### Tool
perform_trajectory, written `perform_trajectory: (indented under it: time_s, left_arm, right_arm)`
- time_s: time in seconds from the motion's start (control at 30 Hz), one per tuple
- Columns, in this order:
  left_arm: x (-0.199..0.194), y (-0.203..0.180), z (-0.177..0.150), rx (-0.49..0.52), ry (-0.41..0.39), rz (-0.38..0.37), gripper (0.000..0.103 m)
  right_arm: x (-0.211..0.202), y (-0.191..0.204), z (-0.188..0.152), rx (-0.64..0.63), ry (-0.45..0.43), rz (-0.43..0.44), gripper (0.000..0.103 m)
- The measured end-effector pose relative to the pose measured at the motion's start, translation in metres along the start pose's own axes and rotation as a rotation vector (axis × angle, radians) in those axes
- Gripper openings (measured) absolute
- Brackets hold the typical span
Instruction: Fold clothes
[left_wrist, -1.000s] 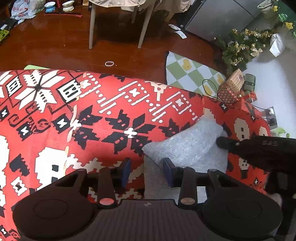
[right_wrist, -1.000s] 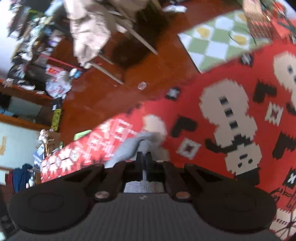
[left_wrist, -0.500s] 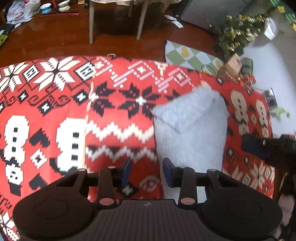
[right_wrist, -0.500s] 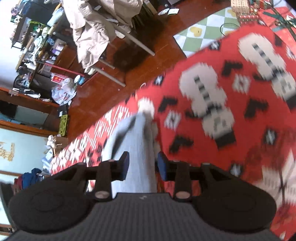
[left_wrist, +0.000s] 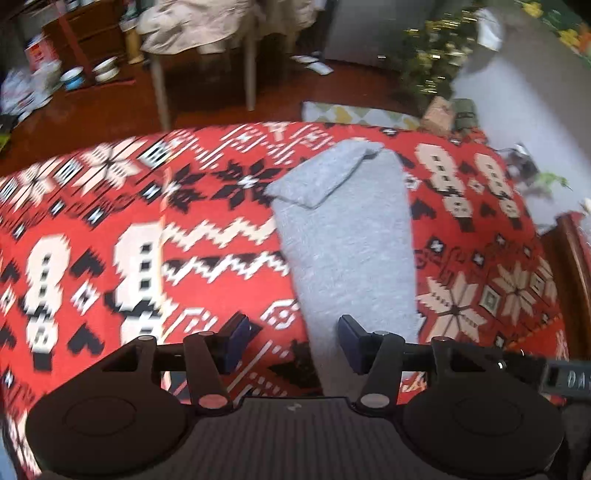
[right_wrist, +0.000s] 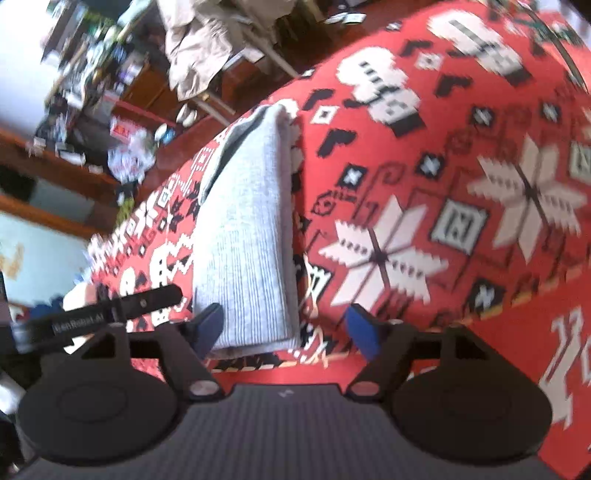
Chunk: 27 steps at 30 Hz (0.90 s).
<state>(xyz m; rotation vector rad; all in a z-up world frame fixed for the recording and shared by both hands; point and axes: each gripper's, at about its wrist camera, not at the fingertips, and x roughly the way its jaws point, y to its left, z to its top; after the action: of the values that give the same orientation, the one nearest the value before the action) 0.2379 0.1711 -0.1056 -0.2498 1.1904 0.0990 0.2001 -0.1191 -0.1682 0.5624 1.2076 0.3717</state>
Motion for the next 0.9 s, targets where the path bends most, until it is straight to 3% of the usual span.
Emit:
perform_trajectory:
  time_s: [0.1, 0.13, 0.17, 0.2, 0.23, 0.3, 0.33, 0.5, 0.67, 0.77, 0.9]
  left_arm:
    - [0.004, 0.000, 0.001, -0.059, 0.043, 0.014, 0.043]
    - [0.006, -0.001, 0.003, -0.065, 0.054, 0.019, 0.029]
    - [0.008, -0.002, 0.004, -0.071, 0.065, 0.023, 0.019]
    - [0.009, -0.004, 0.005, -0.077, 0.075, 0.027, 0.017]
    - [0.011, -0.005, 0.007, -0.082, 0.084, 0.029, 0.016]
    - [0.010, -0.010, 0.010, -0.069, 0.072, 0.007, 0.014]
    - [0.010, -0.013, 0.012, -0.063, 0.066, -0.004, 0.013]
    - [0.009, -0.026, 0.020, -0.030, 0.037, -0.056, 0.006]
    - [0.031, -0.033, 0.009, 0.053, 0.081, -0.033, 0.004]
    - [0.039, -0.035, 0.001, 0.118, 0.092, -0.003, 0.004]
    - [0.038, -0.033, -0.001, 0.153, 0.094, -0.001, 0.004]
  right_arm:
    - [-0.002, -0.004, -0.011, 0.016, -0.003, -0.038, 0.078]
    - [-0.002, -0.005, -0.013, 0.026, -0.002, -0.050, 0.076]
    - [-0.003, -0.006, -0.014, 0.037, 0.000, -0.060, 0.067]
    - [-0.003, -0.008, -0.012, 0.058, 0.005, -0.056, 0.059]
    - [-0.001, -0.009, -0.008, 0.085, 0.001, -0.044, 0.055]
    - [0.001, -0.010, -0.003, 0.128, -0.004, -0.022, 0.034]
    - [0.003, -0.009, -0.001, 0.136, -0.009, -0.021, 0.031]
    - [0.018, -0.007, 0.012, 0.136, -0.007, 0.006, 0.030]
    - [0.042, -0.013, 0.012, 0.157, 0.037, 0.028, 0.029]
    - [0.047, -0.012, 0.009, 0.158, 0.054, 0.037, 0.007]
    - [0.041, -0.001, 0.003, 0.131, 0.054, 0.023, 0.005]
